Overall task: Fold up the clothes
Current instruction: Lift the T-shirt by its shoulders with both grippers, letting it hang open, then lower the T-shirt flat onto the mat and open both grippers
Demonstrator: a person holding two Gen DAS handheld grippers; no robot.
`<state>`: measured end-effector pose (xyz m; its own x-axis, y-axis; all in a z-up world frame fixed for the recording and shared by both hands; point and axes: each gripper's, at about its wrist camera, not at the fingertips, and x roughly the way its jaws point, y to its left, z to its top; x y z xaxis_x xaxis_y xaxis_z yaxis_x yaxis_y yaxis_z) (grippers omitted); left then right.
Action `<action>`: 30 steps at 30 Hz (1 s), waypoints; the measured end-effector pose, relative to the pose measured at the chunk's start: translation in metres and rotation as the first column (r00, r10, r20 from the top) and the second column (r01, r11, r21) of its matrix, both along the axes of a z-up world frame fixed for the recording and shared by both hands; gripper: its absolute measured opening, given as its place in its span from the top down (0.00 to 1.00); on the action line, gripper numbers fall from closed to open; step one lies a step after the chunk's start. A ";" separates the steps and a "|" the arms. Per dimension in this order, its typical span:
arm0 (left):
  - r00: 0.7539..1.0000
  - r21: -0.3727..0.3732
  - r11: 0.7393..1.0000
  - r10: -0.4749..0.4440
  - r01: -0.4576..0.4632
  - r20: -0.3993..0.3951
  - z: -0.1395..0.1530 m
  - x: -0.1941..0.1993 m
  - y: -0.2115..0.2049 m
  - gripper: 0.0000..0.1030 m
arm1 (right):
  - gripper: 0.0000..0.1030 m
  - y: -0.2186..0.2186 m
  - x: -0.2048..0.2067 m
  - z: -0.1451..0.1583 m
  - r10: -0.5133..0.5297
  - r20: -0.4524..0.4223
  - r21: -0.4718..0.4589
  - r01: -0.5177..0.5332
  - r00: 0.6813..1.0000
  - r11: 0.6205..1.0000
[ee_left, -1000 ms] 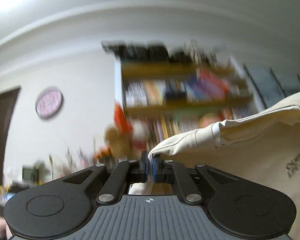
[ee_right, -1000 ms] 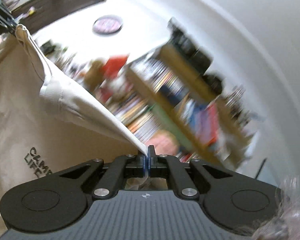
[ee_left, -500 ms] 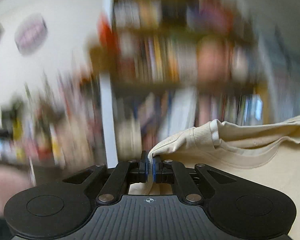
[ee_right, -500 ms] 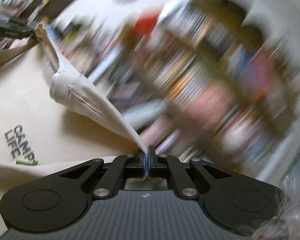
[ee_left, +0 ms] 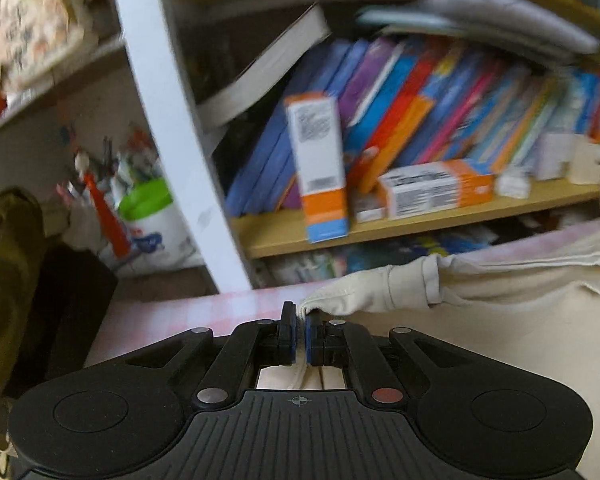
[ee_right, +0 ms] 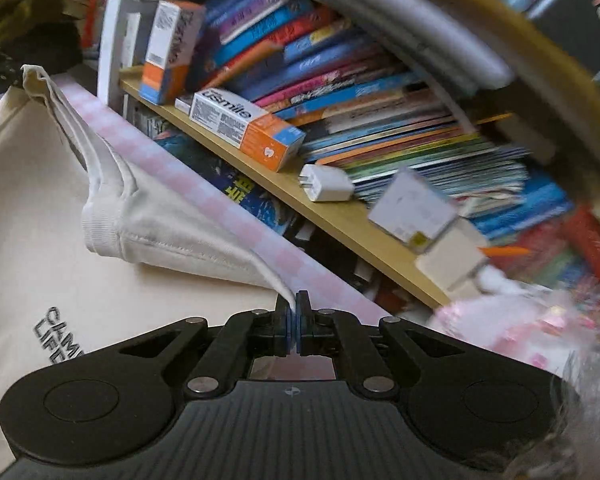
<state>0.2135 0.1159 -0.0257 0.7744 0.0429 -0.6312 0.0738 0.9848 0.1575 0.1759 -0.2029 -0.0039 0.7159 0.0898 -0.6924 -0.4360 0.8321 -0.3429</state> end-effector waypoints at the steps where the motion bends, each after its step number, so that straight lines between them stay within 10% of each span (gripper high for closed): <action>1: 1.000 -0.004 1.000 0.018 -0.018 -0.010 -0.005 0.007 0.003 0.95 | 0.98 0.003 0.011 -0.007 0.003 -0.009 0.004 -0.003 1.000 1.000; 30: 0.982 0.107 0.994 0.035 -0.015 -0.185 -0.063 0.100 -0.025 0.90 | 0.98 0.012 0.134 -0.071 -0.156 -0.180 0.037 0.166 0.971 0.986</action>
